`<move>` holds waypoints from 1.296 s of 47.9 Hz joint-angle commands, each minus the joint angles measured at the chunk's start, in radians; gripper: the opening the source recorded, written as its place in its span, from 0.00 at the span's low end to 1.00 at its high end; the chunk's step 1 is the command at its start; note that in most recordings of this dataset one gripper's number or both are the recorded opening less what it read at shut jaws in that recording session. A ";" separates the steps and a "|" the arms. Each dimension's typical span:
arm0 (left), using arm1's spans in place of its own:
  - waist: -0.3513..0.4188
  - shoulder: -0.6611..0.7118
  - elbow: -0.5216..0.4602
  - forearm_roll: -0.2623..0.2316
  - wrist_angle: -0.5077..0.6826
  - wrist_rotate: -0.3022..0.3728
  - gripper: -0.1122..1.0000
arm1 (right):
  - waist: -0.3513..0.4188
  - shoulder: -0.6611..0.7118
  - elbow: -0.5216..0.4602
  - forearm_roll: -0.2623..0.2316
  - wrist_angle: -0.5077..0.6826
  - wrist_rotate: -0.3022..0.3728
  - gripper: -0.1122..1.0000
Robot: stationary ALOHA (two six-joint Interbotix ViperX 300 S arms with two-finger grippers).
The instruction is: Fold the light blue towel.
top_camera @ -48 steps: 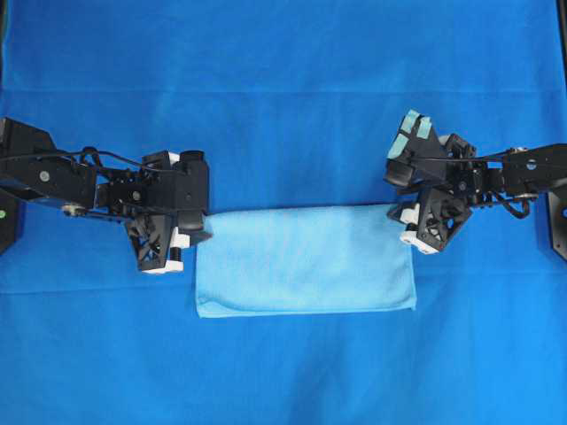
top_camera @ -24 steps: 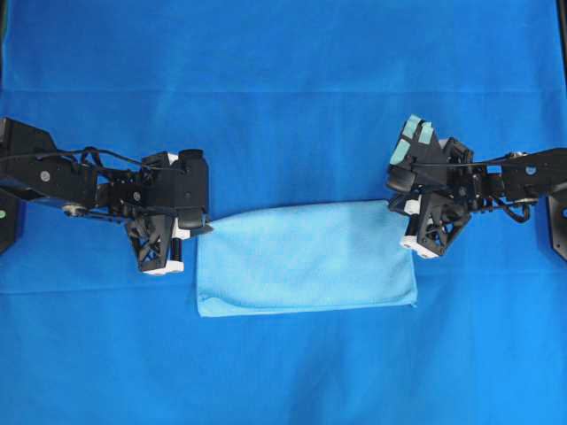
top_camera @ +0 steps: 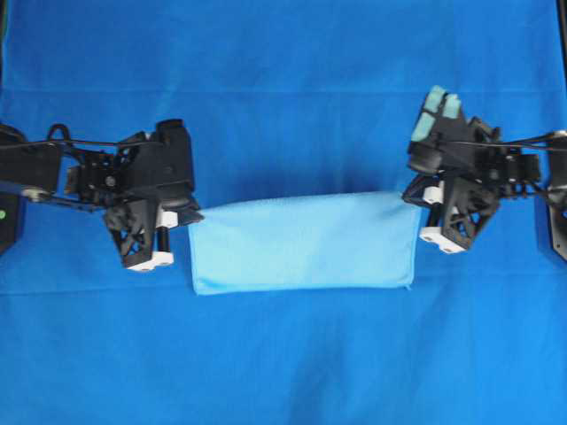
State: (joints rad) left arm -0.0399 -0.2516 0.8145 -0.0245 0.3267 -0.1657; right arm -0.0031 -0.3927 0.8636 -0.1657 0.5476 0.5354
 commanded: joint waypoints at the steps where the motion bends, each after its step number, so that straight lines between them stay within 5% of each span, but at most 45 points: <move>1: -0.003 -0.055 -0.029 -0.002 0.034 -0.002 0.13 | 0.005 -0.057 -0.032 -0.003 0.041 -0.002 0.12; 24: -0.021 -0.114 -0.049 0.000 0.032 0.000 0.13 | -0.006 -0.126 -0.035 -0.051 0.041 0.003 0.12; 33: -0.071 -0.086 -0.074 0.000 -0.021 -0.003 0.13 | -0.095 -0.110 -0.041 -0.112 0.012 0.006 0.12; 46: -0.190 0.046 -0.207 0.002 -0.124 0.020 0.13 | -0.255 -0.041 -0.091 -0.213 -0.028 0.002 0.12; 62: -0.249 0.238 -0.433 0.002 -0.164 0.150 0.13 | -0.339 0.112 -0.244 -0.264 -0.112 -0.025 0.12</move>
State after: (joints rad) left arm -0.2378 -0.0322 0.4525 -0.0215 0.1764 -0.0399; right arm -0.3037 -0.3037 0.6780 -0.4065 0.4387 0.5139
